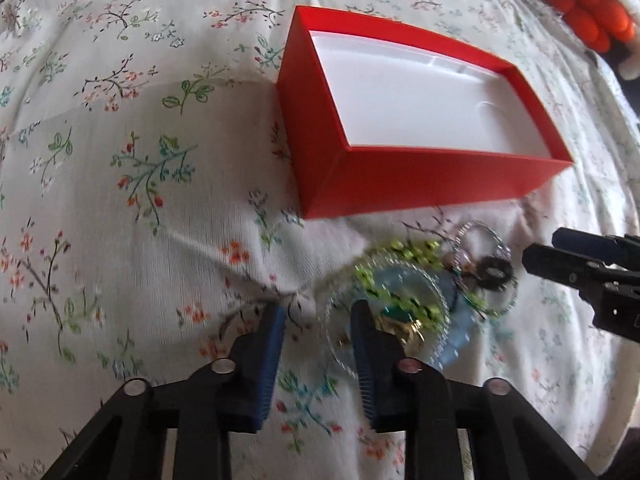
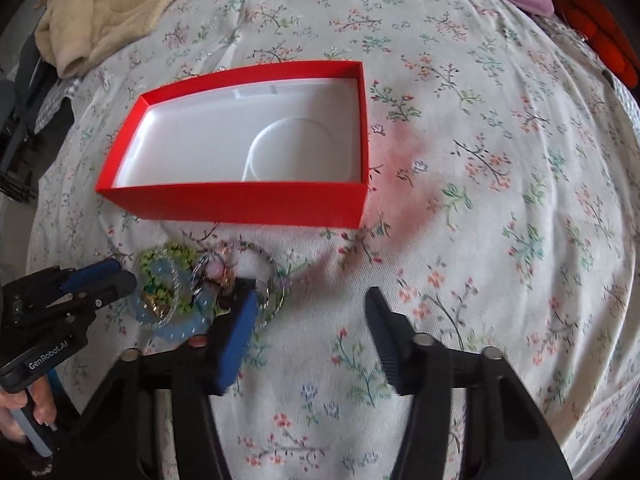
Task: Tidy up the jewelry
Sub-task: 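Grasp the clear bead bracelet with the left tool while the right tool grasps the green-and-black beaded bracelet, then carry both bracelets over the red box and lower them onto the white insert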
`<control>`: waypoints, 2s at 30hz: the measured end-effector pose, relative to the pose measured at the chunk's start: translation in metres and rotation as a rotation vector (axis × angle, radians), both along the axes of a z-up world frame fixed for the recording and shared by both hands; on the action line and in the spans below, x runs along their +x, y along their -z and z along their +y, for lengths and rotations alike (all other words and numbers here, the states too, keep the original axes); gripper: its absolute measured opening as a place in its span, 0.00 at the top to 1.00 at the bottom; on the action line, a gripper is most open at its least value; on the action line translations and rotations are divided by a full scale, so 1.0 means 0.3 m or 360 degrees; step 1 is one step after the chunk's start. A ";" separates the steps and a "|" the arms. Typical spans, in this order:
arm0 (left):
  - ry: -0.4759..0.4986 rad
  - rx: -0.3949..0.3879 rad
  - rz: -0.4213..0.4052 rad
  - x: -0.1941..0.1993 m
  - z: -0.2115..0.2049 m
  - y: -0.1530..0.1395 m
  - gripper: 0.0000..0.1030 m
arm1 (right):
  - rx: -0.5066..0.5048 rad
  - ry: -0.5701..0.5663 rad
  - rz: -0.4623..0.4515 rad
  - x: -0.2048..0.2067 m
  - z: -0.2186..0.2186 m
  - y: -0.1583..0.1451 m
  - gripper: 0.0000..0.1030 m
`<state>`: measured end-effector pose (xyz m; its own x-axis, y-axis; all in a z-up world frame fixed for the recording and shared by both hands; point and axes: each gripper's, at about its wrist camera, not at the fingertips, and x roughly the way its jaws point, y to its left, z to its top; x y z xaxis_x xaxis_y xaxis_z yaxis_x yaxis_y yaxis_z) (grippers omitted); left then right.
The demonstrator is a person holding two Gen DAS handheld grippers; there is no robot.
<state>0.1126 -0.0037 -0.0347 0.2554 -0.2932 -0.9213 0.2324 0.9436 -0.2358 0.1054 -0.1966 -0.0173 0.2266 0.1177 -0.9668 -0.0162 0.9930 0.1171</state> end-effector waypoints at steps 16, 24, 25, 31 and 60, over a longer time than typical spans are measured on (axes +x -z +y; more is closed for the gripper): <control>0.0151 0.0262 -0.0104 0.034 -0.111 0.046 0.94 | -0.0054 -0.0126 0.0007 0.100 0.124 0.086 0.94; 0.0083 0.0160 -0.0090 0.033 -0.073 0.013 1.00 | 0.0018 -0.0103 -0.0043 0.099 0.134 0.036 1.00; 0.0078 0.0146 -0.0094 0.029 -0.069 0.003 1.00 | 0.0029 -0.0097 -0.0055 0.097 0.132 0.026 1.00; 0.0057 0.0095 -0.0138 -0.020 -0.038 -0.046 1.00 | 0.0118 -0.0074 -0.0098 0.073 0.110 -0.030 1.00; 0.0013 0.0101 -0.0147 -0.028 0.013 -0.050 1.00 | -0.0019 -0.0101 -0.0051 0.080 0.170 0.071 0.97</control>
<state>0.1043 0.0002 -0.0196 0.3382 -0.2374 -0.9106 0.2583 0.9539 -0.1528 0.1295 -0.1455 -0.0385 0.2500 0.1213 -0.9606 -0.0828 0.9912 0.1036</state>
